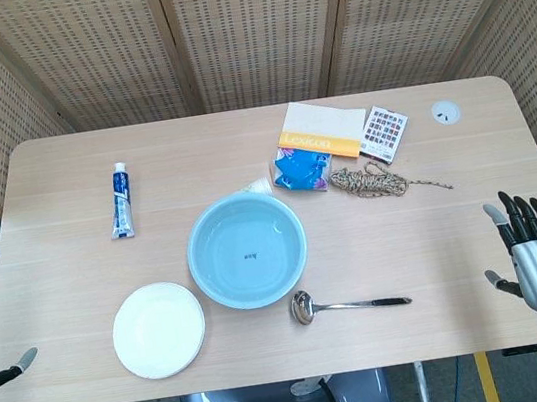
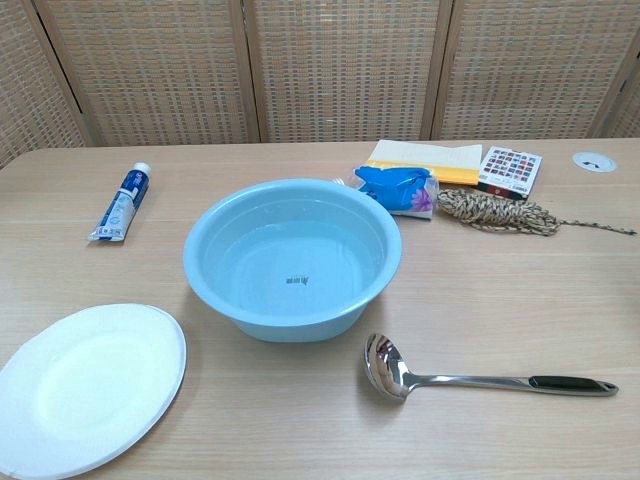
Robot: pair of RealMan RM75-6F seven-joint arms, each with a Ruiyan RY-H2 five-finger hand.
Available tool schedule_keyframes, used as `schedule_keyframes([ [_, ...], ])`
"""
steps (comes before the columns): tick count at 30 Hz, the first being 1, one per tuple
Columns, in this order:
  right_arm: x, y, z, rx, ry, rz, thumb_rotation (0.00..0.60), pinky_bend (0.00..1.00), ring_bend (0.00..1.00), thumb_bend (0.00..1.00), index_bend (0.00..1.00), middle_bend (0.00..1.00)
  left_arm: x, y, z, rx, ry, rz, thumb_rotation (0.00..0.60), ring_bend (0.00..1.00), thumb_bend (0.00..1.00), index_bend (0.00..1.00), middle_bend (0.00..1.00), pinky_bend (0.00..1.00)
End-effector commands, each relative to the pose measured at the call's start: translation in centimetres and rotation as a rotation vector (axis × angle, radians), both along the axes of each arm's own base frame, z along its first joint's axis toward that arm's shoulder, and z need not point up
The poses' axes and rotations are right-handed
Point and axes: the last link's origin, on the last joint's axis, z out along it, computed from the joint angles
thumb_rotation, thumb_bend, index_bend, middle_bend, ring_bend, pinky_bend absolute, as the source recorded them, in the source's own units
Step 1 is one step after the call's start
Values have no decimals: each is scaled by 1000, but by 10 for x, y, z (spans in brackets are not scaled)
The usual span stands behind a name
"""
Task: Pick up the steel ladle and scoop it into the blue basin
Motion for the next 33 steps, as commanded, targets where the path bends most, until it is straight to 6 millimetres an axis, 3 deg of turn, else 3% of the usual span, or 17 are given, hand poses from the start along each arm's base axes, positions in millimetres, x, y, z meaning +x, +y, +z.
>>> schedule_keyframes([
  [1,-1,0,1,-3,-7,-7,600,0,0,0,0,0,0,0,-1,-2,3,-1,600,0,0,0,0,0],
  [8,0,0,0,5,-22,-12,600,0,0,0,0,5,2,1,-3,-8,8,-3,600,0,0,0,0,0],
  [10,3,-4,-7,42,-30,-14,600,3,73,0,0,117,1,3,-4,-9,10,0,600,0,0,0,0,0],
  [11,5,-7,-12,71,-19,-10,600,50,202,0,0,260,1,4,-5,-12,11,1,600,0,0,0,0,0],
  [12,8,-11,-17,96,-5,-7,600,114,316,0,0,374,1,5,-6,-15,14,2,600,0,0,0,0,0],
  [14,15,-19,-26,138,28,1,600,447,627,0,0,648,1,8,-7,-21,18,4,600,0,0,0,0,0],
  [17,28,-37,-52,257,94,5,600,802,815,0,3,810,2,11,-10,-28,22,11,600,0,0,0,0,0],
  [20,36,-49,-72,346,130,-24,600,955,895,0,82,878,2,12,-10,-27,24,16,600,0,0,0,0,0],
  [23,45,-59,-97,432,126,-76,600,999,945,0,226,921,0,14,-10,-27,24,26,600,0,0,0,0,0],
  [33,64,-62,-147,475,84,-224,600,1000,972,184,453,948,-2,17,-13,-38,30,38,600,0,0,0,0,0],
])
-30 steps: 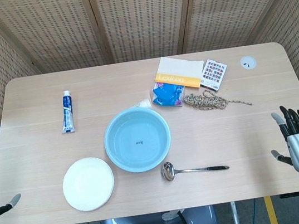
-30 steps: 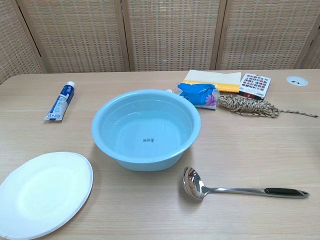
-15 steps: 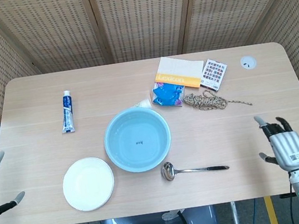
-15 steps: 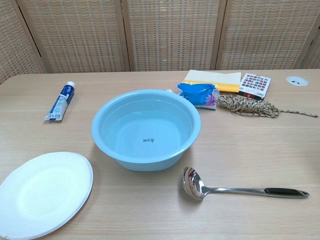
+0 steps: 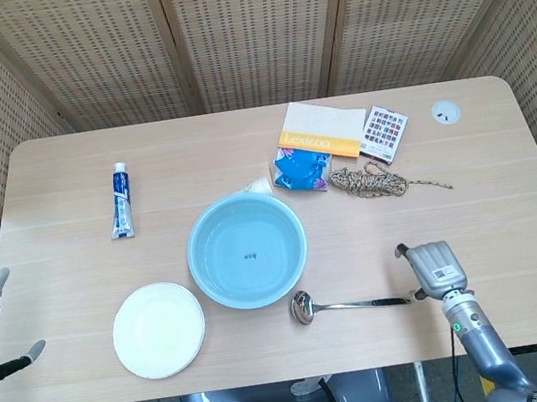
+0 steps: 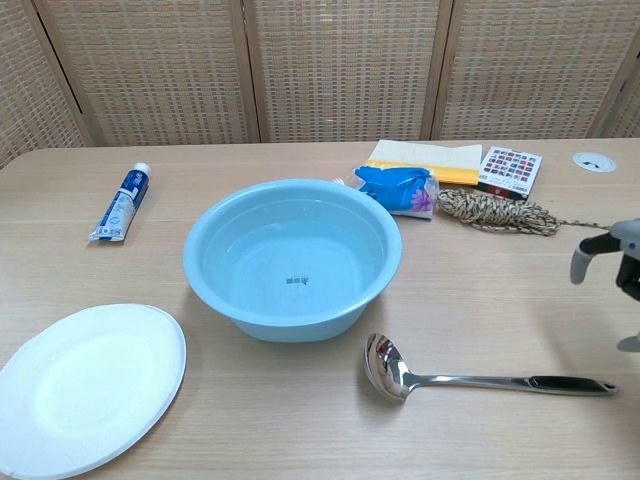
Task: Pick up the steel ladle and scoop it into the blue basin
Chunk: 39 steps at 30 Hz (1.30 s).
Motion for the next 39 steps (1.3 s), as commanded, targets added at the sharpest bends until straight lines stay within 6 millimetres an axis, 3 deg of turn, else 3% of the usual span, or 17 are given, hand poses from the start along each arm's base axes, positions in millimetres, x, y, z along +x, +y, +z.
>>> schedule_keyframes([
  [1,14,0,-23,25,-5,-48,600,1000,972,213,465,948,0,0,0,-1,0,-1,600,0,0,0,0,0],
  [4,15,3,-33,35,24,-81,600,1000,972,285,481,948,0,0,0,-3,0,0,600,0,0,0,0,0],
  [12,19,9,-48,40,62,-118,600,1000,971,345,480,948,0,-1,-2,-7,5,-5,600,0,0,0,0,0],
  [20,26,17,-62,67,54,-100,600,1000,971,476,501,948,1,-1,-4,-11,10,-3,600,0,0,0,0,0],
  [39,32,24,-82,90,68,-80,600,1000,971,481,502,948,0,0,-4,-12,10,-1,600,0,0,0,0,0],
])
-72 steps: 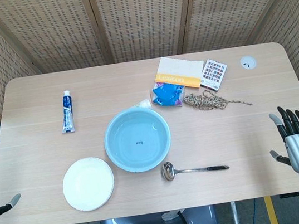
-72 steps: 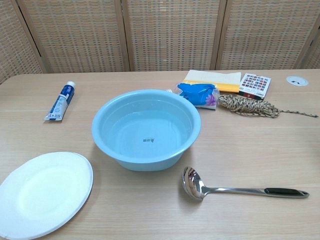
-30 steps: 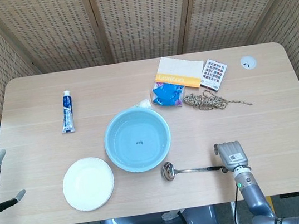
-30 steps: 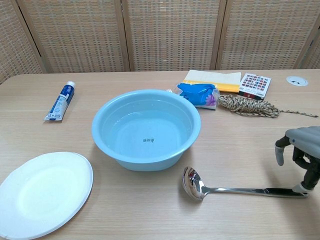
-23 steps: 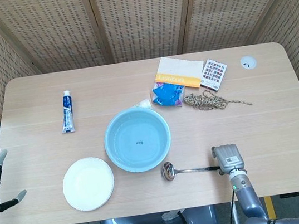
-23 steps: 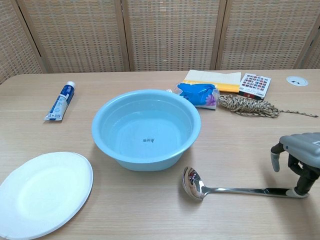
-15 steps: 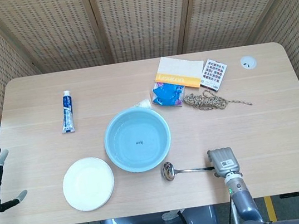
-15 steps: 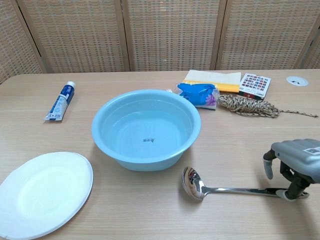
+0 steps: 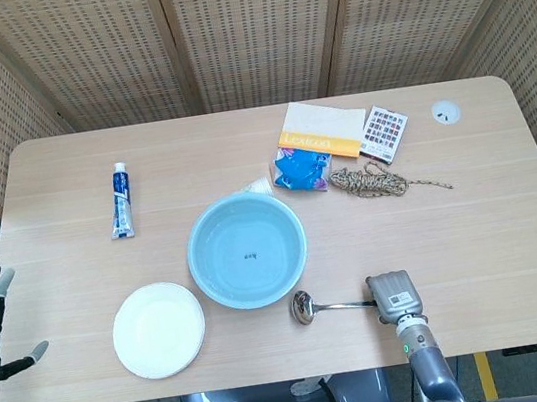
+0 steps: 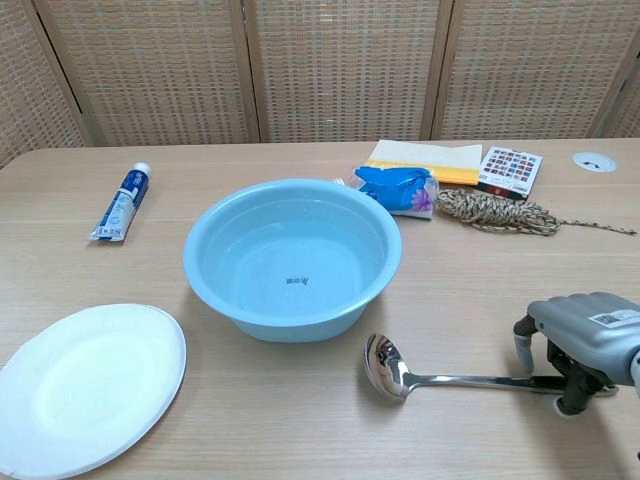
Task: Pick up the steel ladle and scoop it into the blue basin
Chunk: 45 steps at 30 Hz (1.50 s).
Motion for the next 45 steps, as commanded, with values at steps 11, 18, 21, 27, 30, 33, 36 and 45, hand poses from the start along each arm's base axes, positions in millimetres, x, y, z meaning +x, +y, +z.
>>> schedule_keyframes([
  [11,0,0,-7,-2,11,14,600,1000,972,564,550,950,0,1,0,-2,1,2,600,0,0,0,0,0],
  [18,-3,0,-6,1,20,10,600,1000,972,751,597,955,-1,1,-1,-5,1,3,600,0,0,0,0,0],
  [21,-4,0,-4,6,10,7,600,1000,972,792,634,955,0,1,-1,-6,2,1,600,0,0,0,0,0],
  [27,-7,1,5,38,-13,36,600,1000,972,822,708,955,0,0,-2,-8,3,0,600,0,0,0,0,0],
  [30,-10,1,11,48,-22,57,600,1000,972,825,769,953,0,0,-2,-9,3,0,600,0,0,0,0,0],
  [33,-11,0,16,51,-38,69,600,1000,972,825,802,949,1,0,-3,-9,4,-1,600,0,0,0,0,0],
  [36,-13,-1,23,54,-51,82,600,1000,972,824,816,948,1,0,-3,-11,5,0,600,0,0,0,0,0],
  [45,-15,-6,47,73,-83,106,600,1000,973,816,842,948,1,0,-5,-13,13,1,600,0,0,0,0,0],
])
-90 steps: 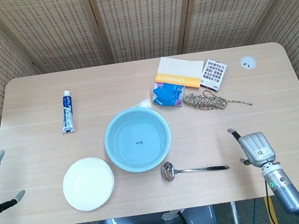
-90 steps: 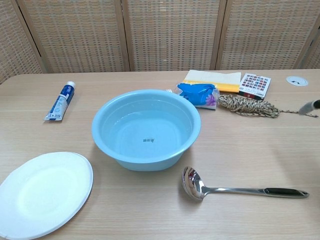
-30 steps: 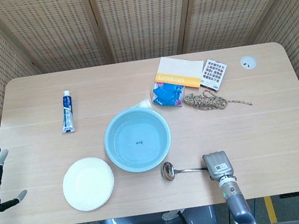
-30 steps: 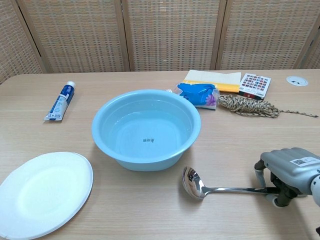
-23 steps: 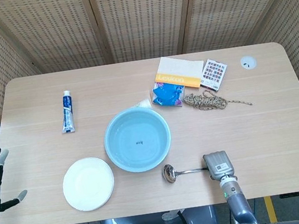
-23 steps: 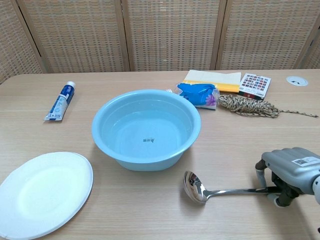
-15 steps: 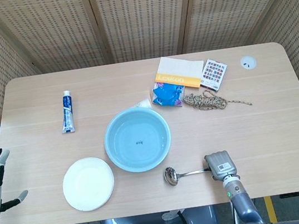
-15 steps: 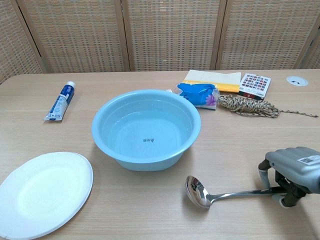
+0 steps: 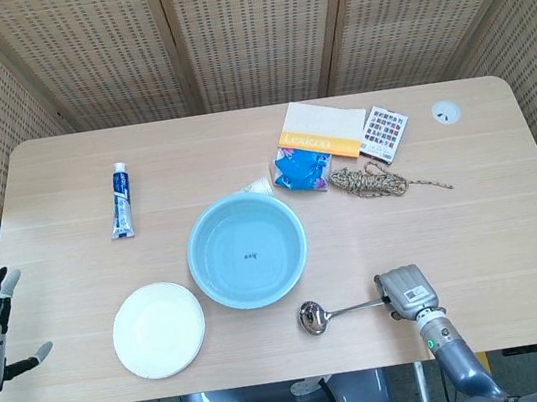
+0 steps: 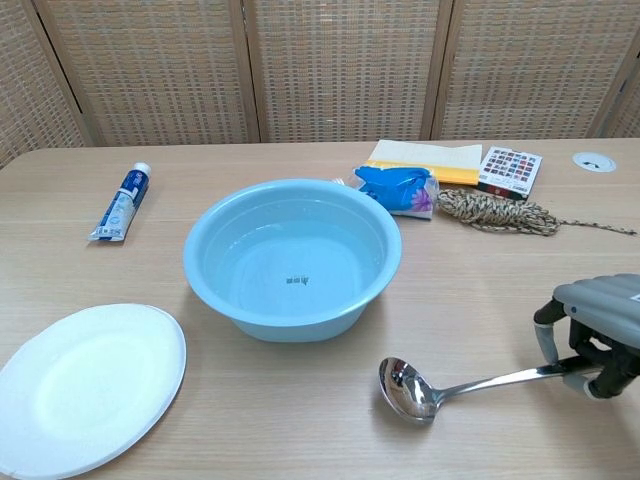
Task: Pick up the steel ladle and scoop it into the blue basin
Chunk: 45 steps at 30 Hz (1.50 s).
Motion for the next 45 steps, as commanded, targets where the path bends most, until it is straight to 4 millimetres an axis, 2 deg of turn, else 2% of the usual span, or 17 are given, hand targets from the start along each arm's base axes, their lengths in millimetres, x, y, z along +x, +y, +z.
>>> schedule_keyframes([
  [1,2,0,8,10,-14,16,600,1000,973,816,845,948,0,0,0,1,1,1,600,0,0,0,0,0],
  [13,7,-6,46,4,-52,14,600,1000,973,809,858,948,0,2,-1,-1,4,6,600,0,0,0,0,0],
  [27,28,0,68,44,11,129,600,1000,973,795,862,950,-1,4,-1,-3,2,10,600,0,0,0,0,0],
  [30,37,2,70,52,13,156,600,1000,973,794,862,950,-1,4,-1,-4,2,12,600,0,0,0,0,0],
  [35,58,-7,76,33,6,193,600,1000,973,791,863,950,0,4,-2,-5,0,12,600,0,0,0,0,0],
  [42,98,-33,86,-8,-4,249,600,1000,973,775,864,951,-1,6,-1,-15,-9,16,600,0,0,0,0,0],
  [45,116,-50,92,-33,-11,254,600,1000,973,766,864,951,-2,8,0,-10,-10,23,600,0,0,0,0,0],
])
